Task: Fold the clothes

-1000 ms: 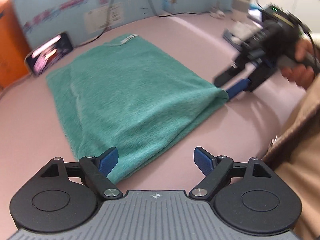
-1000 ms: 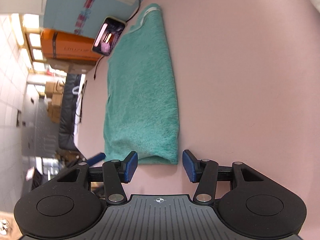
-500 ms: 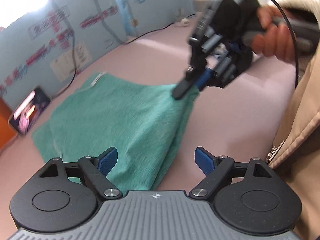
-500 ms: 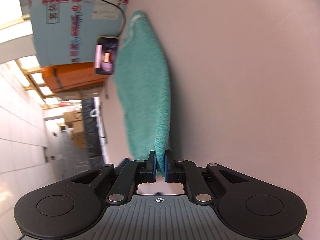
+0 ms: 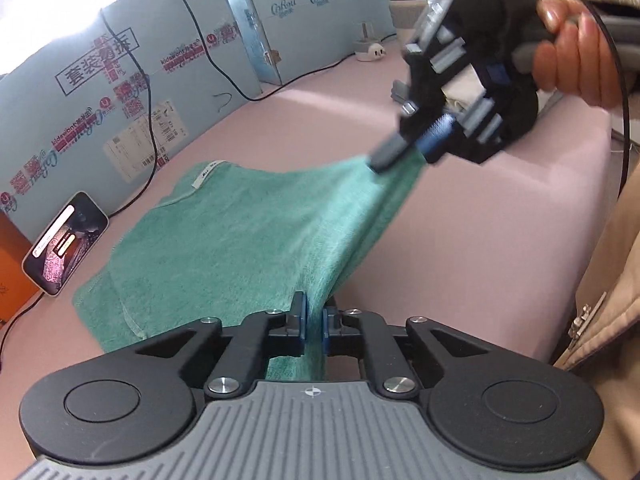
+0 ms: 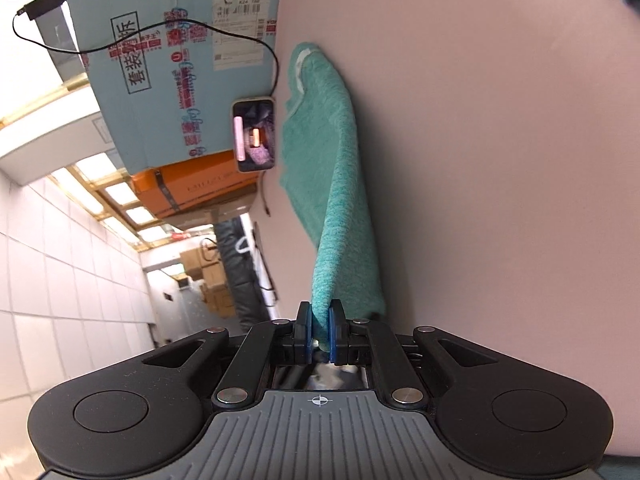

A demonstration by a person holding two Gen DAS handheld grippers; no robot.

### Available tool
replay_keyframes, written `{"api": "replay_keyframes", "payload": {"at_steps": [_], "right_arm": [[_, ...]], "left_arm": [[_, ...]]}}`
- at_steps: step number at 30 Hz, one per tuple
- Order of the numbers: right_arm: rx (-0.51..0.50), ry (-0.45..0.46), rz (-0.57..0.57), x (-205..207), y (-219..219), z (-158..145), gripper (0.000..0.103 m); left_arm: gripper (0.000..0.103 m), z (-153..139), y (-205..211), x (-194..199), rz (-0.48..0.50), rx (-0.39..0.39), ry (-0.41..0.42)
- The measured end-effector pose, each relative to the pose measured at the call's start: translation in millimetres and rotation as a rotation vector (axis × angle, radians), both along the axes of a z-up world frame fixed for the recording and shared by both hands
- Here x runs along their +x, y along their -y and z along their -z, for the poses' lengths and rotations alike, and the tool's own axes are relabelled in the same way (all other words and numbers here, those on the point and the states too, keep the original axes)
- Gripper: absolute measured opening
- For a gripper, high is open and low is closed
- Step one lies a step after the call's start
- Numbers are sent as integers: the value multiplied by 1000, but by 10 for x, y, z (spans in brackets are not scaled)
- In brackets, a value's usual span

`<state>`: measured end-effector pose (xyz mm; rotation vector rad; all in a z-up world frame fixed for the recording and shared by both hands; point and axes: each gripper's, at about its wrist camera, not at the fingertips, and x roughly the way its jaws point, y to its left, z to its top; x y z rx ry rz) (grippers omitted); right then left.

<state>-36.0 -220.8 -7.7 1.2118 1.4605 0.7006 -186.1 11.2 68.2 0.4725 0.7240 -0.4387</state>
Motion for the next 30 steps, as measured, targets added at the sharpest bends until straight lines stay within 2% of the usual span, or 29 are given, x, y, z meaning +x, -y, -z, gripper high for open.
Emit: {"api": "replay_keyframes", "payload": {"at_steps": [3, 4, 6, 9, 10, 11, 12, 14, 15, 18, 21, 25, 26, 27, 29, 30], "right_arm": [[-128, 44, -39, -16, 78, -29, 14], [-208, 98, -60, -27, 102, -96, 16], [-377, 244, -112, -67, 134, -272, 28], [-660, 633, -254, -277, -28, -668, 30], [-741, 766, -315, -373, -125, -783, 38], [-806, 906, -374, -519, -255, -860, 52], [-866, 1045, -432, -665, -383, -931, 66], [-918, 1293, -538, -971, -626, -912, 72], [-924, 1365, -587, -1061, -721, -872, 72], [-930, 1470, -724, -1186, -1045, -743, 72], [-949, 1531, -791, -1218, -1242, -626, 72], [-1036, 1627, -906, -1264, -1392, -479, 68], [-1046, 1647, -934, -1278, -1410, -449, 63], [-1044, 1649, -958, -1283, -1414, -432, 45], [-1070, 1637, -976, -1262, -1424, -414, 24], [-1079, 1632, -970, -1245, -1418, -418, 20]], "left_arm": [[6, -68, -36, 45, -18, -48, -30], [6, -89, -48, 58, -23, -62, -37], [6, -114, -66, 80, -32, -74, -45], [6, -125, -77, 113, -42, -82, -56], [6, -131, -72, 116, -42, -80, -56], [6, -139, -68, 119, -46, -79, -55], [6, -150, -68, 122, -53, -80, -53], [6, -165, -70, 126, -68, -90, -53], [6, -167, -69, 127, -73, -94, -53], [6, -168, -62, 124, -81, -94, -44], [6, -194, -77, 117, -104, -111, -36], [6, -185, -108, 124, -132, -136, -37], [6, -177, -111, 127, -135, -139, -40], [6, -164, -107, 126, -132, -138, -44], [6, -129, -94, 119, -126, -133, -52], [6, -108, -84, 113, -123, -130, -56]]}}
